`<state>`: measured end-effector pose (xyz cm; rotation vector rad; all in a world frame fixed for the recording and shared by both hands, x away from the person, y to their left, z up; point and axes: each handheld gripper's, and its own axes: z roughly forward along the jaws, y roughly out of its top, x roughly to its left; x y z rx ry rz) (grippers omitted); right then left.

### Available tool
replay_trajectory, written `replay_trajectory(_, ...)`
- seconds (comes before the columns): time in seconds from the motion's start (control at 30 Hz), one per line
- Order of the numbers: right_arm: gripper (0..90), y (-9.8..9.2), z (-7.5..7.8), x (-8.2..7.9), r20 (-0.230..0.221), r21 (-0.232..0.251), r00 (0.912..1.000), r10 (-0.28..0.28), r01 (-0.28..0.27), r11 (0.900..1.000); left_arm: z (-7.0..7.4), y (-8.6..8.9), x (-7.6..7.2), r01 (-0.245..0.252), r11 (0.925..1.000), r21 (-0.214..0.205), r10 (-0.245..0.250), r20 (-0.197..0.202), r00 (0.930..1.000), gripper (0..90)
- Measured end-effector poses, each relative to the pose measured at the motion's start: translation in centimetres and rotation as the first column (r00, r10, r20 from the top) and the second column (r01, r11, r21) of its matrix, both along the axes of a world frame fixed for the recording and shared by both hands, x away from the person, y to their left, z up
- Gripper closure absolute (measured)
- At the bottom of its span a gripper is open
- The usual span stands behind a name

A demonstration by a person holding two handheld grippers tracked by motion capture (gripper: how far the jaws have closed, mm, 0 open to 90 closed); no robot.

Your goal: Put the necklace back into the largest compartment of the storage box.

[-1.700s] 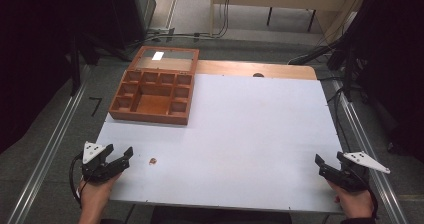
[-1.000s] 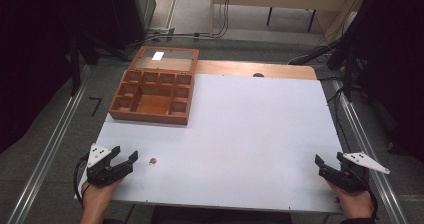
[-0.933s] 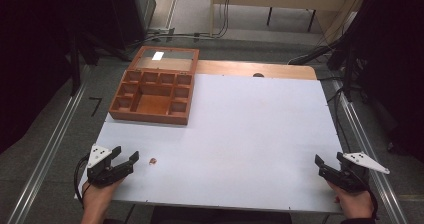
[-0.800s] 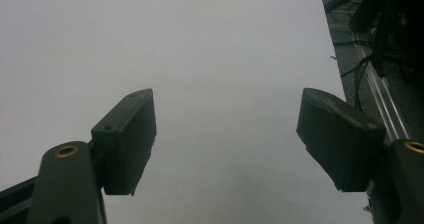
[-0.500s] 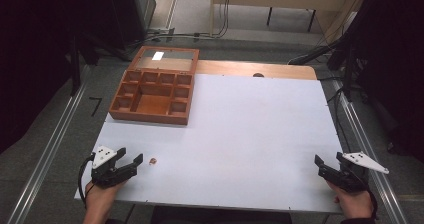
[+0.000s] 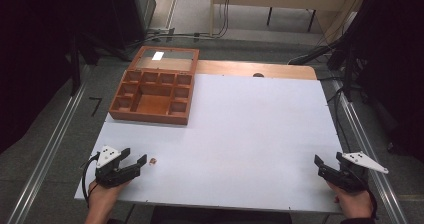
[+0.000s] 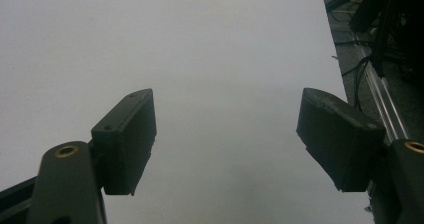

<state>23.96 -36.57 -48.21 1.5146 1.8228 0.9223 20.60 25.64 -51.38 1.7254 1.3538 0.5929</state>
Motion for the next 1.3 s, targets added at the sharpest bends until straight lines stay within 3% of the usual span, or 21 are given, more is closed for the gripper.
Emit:
replay_trajectory(0.57,21.7,0.0,0.0,0.0,-0.001,-0.005,1.0000,-0.001,0.001,1.0000,-0.2,-0.7,0.7,0.077,0.9963,-0.038,-0.078,-0.029,0.9965,40.6)
replay_trajectory(0.83,21.7,0.1,-0.1,0.1,-0.001,-0.005,1.0000,0.000,0.000,1.0000,-0.3,-1.0,0.8,0.091,0.9956,-0.020,-0.092,-0.027,0.9954,45.7)
replay_trajectory(1.07,21.7,0.1,-0.1,0.1,0.000,-0.007,1.0000,0.001,-0.001,1.0000,-0.4,-1.4,1.1,0.102,0.9948,0.000,-0.102,-0.064,0.9927,49.8)
replay_trajectory(1.3,21.7,0.1,-0.1,0.1,-0.003,-0.009,1.0000,0.001,-0.001,1.0000,-0.5,-1.6,1.3,0.118,0.9928,-0.021,-0.119,-0.090,0.9888,55.3)
